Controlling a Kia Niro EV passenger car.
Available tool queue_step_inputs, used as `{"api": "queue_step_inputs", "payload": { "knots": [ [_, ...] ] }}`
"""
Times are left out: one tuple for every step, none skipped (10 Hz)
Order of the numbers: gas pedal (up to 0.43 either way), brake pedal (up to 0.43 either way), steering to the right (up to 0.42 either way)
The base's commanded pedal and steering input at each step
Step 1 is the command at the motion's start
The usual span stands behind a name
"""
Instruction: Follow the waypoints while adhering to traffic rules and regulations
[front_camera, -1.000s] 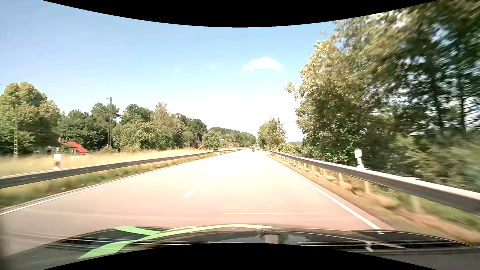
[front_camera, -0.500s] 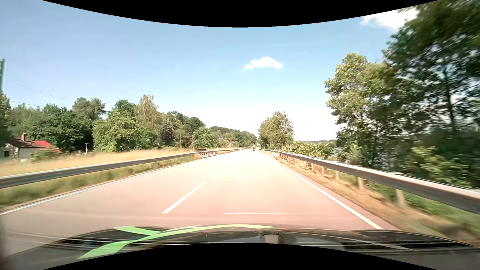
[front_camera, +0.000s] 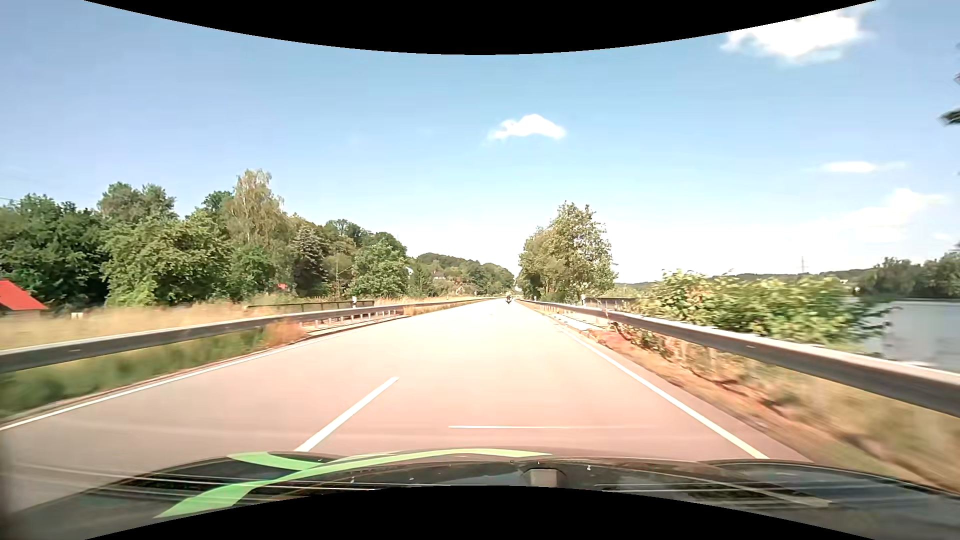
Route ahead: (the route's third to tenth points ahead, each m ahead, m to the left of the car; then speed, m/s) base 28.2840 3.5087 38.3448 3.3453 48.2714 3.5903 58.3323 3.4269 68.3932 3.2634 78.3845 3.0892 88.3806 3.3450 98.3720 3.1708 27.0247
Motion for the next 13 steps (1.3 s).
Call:
{"api": "queue_step_inputs", "payload": {
  "knots": [
    [0.280,0.000,-0.003],
    [0.280,0.000,-0.003],
    [0.280,0.000,-0.003],
    [0.268,0.000,-0.003],
    [0.240,0.000,-0.003],
    [0.220,0.000,-0.003],
    [0.209,0.000,-0.003],
    [0.197,0.000,-0.003],
    [0.197,0.000,-0.003],
    [0.209,0.000,-0.003],
    [0.209,0.000,-0.003],
    [0.228,0.000,-0.003],
    [0.240,0.000,-0.003]
  ]
}}
